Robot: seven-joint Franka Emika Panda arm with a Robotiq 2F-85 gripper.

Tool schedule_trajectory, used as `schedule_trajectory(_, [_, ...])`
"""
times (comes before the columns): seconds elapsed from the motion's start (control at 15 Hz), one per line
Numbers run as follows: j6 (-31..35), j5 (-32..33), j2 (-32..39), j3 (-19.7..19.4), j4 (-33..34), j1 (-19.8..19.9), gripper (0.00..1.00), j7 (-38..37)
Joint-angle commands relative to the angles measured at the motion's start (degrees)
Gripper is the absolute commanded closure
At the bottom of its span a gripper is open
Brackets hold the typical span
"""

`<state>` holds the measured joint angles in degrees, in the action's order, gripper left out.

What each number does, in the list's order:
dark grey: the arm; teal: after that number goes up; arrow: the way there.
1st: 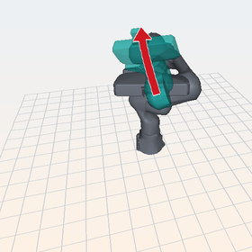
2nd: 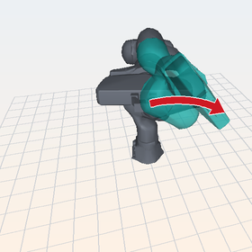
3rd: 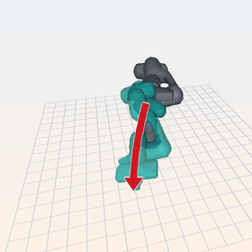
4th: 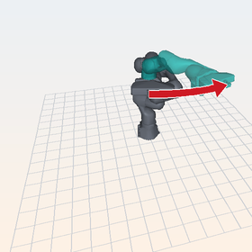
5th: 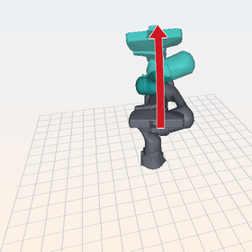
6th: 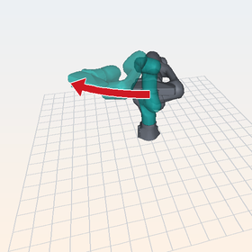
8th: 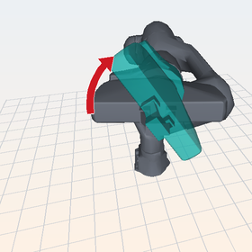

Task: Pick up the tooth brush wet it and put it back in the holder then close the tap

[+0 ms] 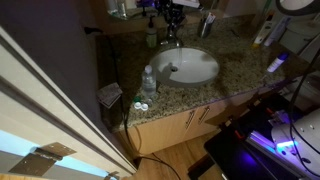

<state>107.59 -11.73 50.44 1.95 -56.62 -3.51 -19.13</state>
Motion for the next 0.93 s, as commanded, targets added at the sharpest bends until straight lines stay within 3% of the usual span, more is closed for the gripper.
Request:
schedule_trajectory(0.0, [-2.75,0.05,-1.25,0.17,-0.04,0.53,0.53,0.33])
schedule_trajectory(0.07, [-3.64,-0.13,-1.44,0.49,-0.07,0.69,0.52,0.93])
schedule_trajectory(0.2, [-5.92,-0.42,-2.52,1.12,-0.75,1.03,0.40,2.91])
schedule_trajectory(0.27, [-8.27,-0.85,-3.31,1.76,-1.08,1.46,0.82,4.95])
schedule_trajectory(0.4, [-12.93,-1.05,-4.27,2.21,-1.00,1.86,0.79,7.77])
schedule_trajectory(0.6, [-13.25,-0.15,-4.58,1.03,-1.21,1.07,0.99,7.46])
schedule_trajectory(0.67, [-11.75,0.68,-4.31,0.36,-1.14,0.59,1.00,6.56])
schedule_trajectory(0.73, [-10.88,0.94,-3.83,0.15,-0.92,0.49,0.65,6.31])
schedule_trajectory(0.87, [-8.96,1.18,-3.30,-0.20,-1.11,0.24,0.68,5.80])
